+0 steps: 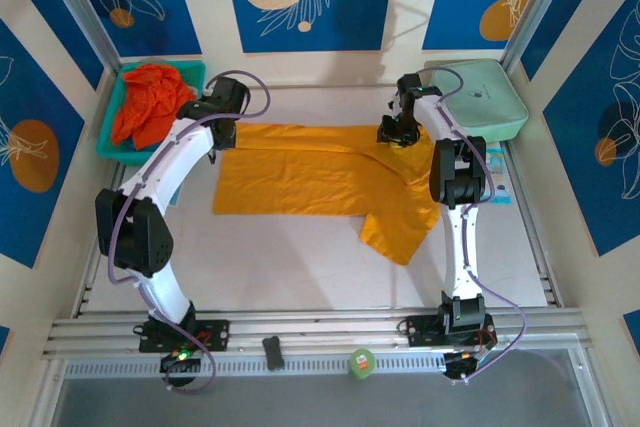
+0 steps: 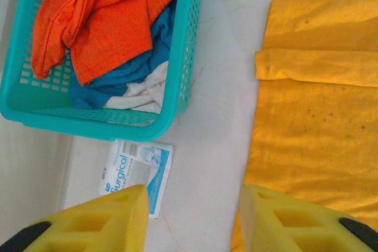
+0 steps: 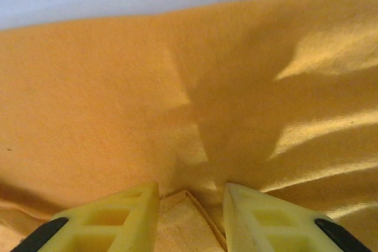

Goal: Fold and stack the t-shirts

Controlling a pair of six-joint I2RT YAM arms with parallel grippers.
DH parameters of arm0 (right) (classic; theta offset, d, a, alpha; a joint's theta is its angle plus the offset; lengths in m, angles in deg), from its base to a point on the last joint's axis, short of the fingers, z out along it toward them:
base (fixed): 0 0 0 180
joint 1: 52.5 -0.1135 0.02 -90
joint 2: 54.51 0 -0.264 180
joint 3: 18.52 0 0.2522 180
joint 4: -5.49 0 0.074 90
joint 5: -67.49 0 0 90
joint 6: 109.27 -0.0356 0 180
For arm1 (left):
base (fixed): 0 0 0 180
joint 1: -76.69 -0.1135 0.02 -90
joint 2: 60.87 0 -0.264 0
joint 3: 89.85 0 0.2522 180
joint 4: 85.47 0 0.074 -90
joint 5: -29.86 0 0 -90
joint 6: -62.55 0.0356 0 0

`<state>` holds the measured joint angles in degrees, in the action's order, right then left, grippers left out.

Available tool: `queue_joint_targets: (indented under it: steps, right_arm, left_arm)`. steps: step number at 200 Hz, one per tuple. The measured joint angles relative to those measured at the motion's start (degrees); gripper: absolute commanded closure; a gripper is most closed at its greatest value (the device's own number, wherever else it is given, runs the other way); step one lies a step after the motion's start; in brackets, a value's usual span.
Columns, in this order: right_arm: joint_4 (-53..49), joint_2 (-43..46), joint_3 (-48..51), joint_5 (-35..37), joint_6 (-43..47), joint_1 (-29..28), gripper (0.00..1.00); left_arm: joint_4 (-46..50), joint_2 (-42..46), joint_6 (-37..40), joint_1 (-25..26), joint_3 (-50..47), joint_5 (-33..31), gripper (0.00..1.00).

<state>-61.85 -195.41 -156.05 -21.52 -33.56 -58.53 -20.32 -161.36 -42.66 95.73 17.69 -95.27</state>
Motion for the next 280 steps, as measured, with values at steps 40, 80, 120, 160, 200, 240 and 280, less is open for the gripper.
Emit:
queue_joint_targets:
  steps: [40,80,120,160,200,240,280]
  right_arm:
    - [-0.02,0.00,0.09,-0.26,0.39,0.00,0.74]
    - [-0.04,0.00,0.13,-0.42,0.42,0.00,0.80]
    - [-0.04,0.00,0.13,-0.63,0.79,0.00,0.88]
    - [-0.11,0.00,0.13,-1.03,0.70,0.00,1.00]
    - [0.02,0.59,1.44,-1.05,0.76,-0.15,1.00]
    - [0.52,7.32,9.44,0.28,-1.29,-1.79,1.00]
    - [2.75,17.94,18.84,3.63,-5.84,-6.95,1.00]
  left_arm:
    - [0.00,0.00,0.00,0.00,0.00,0.24,0.56]
    - [-0.07,0.00,-0.02,0.07,-0.35,0.24,0.56]
    - [-0.09,0.00,0.00,0.17,-0.76,0.39,0.56]
    - [-0.22,0.00,0.00,0.17,-0.76,0.39,0.56]
    - [-0.22,0.02,0.00,0.24,-0.81,0.42,0.56]
    - [-0.24,1.22,-0.02,0.28,-2.16,0.42,0.56]
    - [-1.20,3.41,0.02,0.31,-4.20,0.42,0.56]
